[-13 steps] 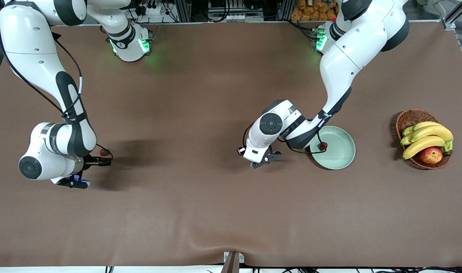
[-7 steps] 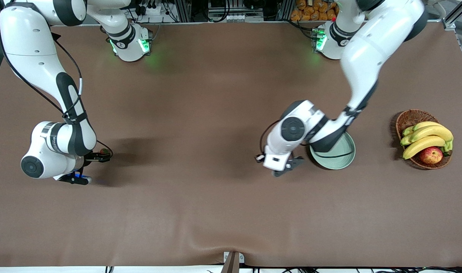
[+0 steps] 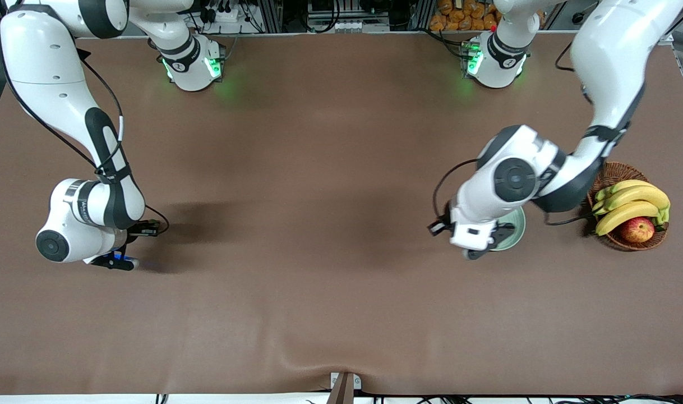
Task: Collect all strawberries into plate
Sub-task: 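Release the strawberry onto the plate while the right gripper lifts the third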
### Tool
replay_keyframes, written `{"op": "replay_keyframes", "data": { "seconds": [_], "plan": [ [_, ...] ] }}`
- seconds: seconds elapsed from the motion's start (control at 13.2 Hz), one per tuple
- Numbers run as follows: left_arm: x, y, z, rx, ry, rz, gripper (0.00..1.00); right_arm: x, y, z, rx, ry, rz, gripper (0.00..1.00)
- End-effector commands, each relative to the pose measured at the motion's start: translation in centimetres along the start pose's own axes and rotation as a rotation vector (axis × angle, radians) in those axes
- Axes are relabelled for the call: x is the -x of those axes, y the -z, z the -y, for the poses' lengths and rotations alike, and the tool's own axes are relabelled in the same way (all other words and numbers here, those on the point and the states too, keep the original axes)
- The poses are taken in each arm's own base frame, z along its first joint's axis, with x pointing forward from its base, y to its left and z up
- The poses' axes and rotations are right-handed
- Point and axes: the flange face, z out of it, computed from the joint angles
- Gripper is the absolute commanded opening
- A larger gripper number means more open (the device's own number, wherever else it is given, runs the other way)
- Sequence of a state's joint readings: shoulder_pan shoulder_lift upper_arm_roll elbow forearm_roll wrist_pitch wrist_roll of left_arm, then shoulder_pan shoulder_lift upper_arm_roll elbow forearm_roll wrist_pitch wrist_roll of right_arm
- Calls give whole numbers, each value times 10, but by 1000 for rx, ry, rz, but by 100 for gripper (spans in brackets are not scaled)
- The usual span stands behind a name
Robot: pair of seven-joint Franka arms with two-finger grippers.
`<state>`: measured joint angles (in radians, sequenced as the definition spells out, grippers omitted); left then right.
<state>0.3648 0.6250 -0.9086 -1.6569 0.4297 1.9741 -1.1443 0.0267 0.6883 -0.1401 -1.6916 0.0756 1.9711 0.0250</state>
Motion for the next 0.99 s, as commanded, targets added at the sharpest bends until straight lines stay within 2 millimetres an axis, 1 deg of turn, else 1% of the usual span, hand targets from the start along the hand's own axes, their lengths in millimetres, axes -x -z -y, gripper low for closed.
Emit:
{"op": "replay_keyframes", "data": {
  "seconds": [0.0,0.08,0.15,0.23,0.3,0.38,0.53,0.61,0.68,0.76,0.84,0.91],
  "plan": [
    [-1,-30,58,-94,-99,32,0,4,9,3,12,16,-13,14],
    [-9,-45,79,-122,-129,48,0,1,23,7,4,16,-41,14],
    [-20,-58,101,-144,-170,59,0,-4,44,21,-2,26,-81,14],
    [-31,-67,123,-161,-222,58,0,-5,62,48,-5,55,-119,13],
    [-39,-75,137,-156,-261,53,0,-4,77,78,-18,67,-150,12],
    [-41,-84,145,-147,-294,43,0,-1,82,108,-43,57,-161,12],
    [-50,-101,160,-126,-338,22,0,16,76,181,-112,71,-158,10],
    [-53,-108,163,-123,-345,24,0,25,72,222,-163,98,-180,10],
    [-52,-111,163,-123,-351,26,15,32,70,257,-229,108,-219,11],
    [-53,-113,163,-125,-356,24,43,41,62,294,-302,110,-238,11],
    [-54,-112,164,-126,-359,22,77,53,52,327,-367,108,-239,12],
    [-54,-111,165,-128,-362,20,100,65,39,359,-430,97,-239,12]
  ]
}}
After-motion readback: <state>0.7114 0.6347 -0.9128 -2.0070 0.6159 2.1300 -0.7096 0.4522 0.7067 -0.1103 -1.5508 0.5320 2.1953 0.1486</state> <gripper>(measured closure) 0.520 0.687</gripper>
